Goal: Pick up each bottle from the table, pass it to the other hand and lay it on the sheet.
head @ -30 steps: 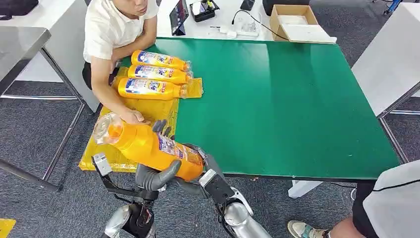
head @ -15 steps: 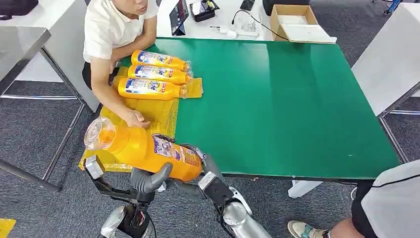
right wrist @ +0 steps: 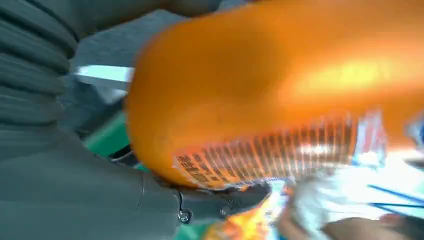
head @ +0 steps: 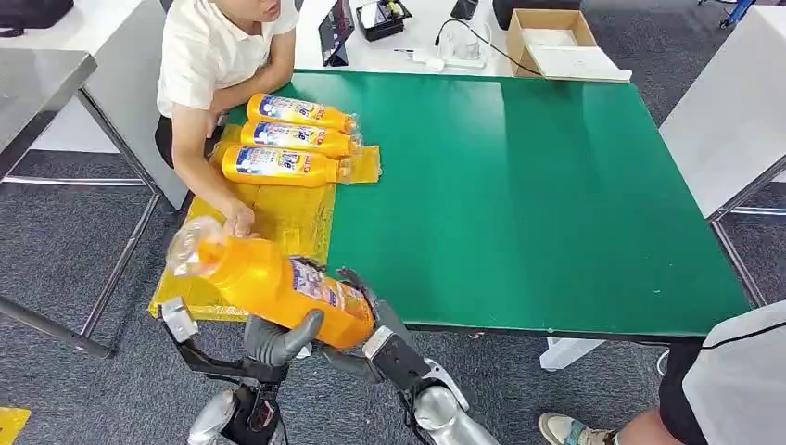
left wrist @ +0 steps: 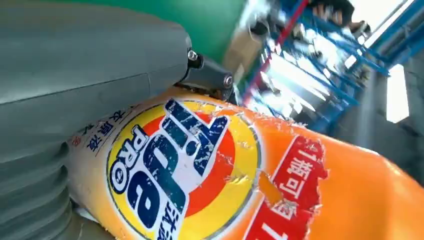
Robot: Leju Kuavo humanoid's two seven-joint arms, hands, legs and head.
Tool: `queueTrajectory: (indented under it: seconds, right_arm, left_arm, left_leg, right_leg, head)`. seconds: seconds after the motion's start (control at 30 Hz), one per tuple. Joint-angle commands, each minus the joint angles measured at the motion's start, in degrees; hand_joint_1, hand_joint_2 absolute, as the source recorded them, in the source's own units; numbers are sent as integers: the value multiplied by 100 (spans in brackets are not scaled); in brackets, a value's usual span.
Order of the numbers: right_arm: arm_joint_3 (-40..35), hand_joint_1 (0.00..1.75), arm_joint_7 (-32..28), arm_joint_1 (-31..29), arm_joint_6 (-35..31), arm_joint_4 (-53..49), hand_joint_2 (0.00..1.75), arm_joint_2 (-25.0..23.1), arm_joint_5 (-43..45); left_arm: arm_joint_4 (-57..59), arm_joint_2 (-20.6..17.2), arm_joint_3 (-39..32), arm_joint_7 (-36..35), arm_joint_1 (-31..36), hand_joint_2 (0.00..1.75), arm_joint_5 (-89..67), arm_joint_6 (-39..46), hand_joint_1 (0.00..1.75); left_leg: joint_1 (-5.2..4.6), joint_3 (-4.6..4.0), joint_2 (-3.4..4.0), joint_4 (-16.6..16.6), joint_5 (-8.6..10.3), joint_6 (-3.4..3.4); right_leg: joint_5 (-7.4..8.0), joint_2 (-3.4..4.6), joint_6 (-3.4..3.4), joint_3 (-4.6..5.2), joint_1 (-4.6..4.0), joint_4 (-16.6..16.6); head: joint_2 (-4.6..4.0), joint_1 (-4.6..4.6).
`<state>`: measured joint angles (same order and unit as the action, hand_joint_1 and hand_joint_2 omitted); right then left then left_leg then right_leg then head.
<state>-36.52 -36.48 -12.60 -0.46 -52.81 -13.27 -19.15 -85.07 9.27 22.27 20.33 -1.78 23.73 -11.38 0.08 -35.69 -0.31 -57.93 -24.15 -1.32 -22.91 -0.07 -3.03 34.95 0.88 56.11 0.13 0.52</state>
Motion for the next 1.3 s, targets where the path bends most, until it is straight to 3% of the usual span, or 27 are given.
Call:
queueTrajectory:
  seconds: [0.03, 0.17, 0.3, 0.43, 0.63, 0.67, 0.73, 0.97, 1.13, 1.3]
  right_arm:
    - [-56, 0, -37, 433, -466, -216, 0, 174, -197]
    - [-43, 0, -295, 626, -906, -451, 0, 189, -292]
    - [312, 0, -352, 873, -1140, -823, 0, 160, 293]
    - [964, 0, -352, 1059, -1786, -884, 0, 121, 847]
    - [997, 0, -352, 1054, -1837, -896, 0, 110, 869]
    - [1051, 0, -352, 1100, -1985, -1057, 0, 121, 1039]
    - [1094, 0, -352, 1146, -2100, -1255, 0, 137, 1217]
    - [689, 0, -352, 932, -1824, -1025, 0, 162, 1237]
    - [481, 0, -352, 865, -1692, -854, 0, 141, 1266]
    - [310, 0, -352, 851, -1591, -712, 0, 148, 1298]
  left_arm:
    - [263, -79, -636, -185, 551, 175, -44, 613, 175]
    - [376, -136, -792, -213, 720, 175, -345, 1012, 175]
    - [488, -192, -793, -40, 834, 175, -964, 1630, 175]
    - [525, -506, -826, 104, 793, 175, -2585, 2866, 175]
    - [554, -542, -824, 98, 804, 175, -2720, 2912, 175]
    - [730, -624, -762, 31, 898, 175, -3744, 3586, 175]
    - [1088, -721, -776, -136, 1064, 175, -4899, 4015, 175]
    - [3676, -893, -635, -882, 2416, 175, -7878, 4556, 175]
    - [4442, -879, -557, -1298, 2824, 175, -8601, 4546, 175]
    - [5312, -610, -678, -1522, 3265, 175, -8598, 4126, 175]
  left_leg:
    - [4, 31, 2, 4, -10, 7]
    - [5, 25, -11, 6, -5, 7]
    - [4, 29, -5, 7, -8, 7]
    - [2, 44, -3, 12, -10, 8]
    - [4, 33, 0, 8, -9, 8]
    - [4, 41, 0, 7, -13, 10]
    - [4, 40, 0, 6, -13, 11]
    - [8, 70, -14, 14, -11, 17]
    - [3, 31, 5, 9, 3, 15]
    - [4, 20, -1, 6, 7, 14]
  right_leg:
    - [-10, -2, 12, -32, -5, -4]
    - [-10, -16, 10, -29, -7, -4]
    - [-10, -10, 10, -32, -6, -4]
    - [-14, -9, 13, -44, -3, -6]
    - [-10, -5, 12, -34, -5, -4]
    - [-15, -5, 15, -42, -5, -3]
    - [-15, -5, 16, -40, -6, 0]
    - [-19, -20, 26, -73, -11, -8]
    - [8, 1, 27, -30, -5, -3]
    - [8, -7, 24, -20, -6, -2]
  head:
    - [0, -2]
    - [0, -4]
    - [0, 0]
    - [0, -2]
    - [0, 0]
    - [0, -2]
    - [0, -2]
    - [0, -4]
    - [0, 0]
    - [0, 0]
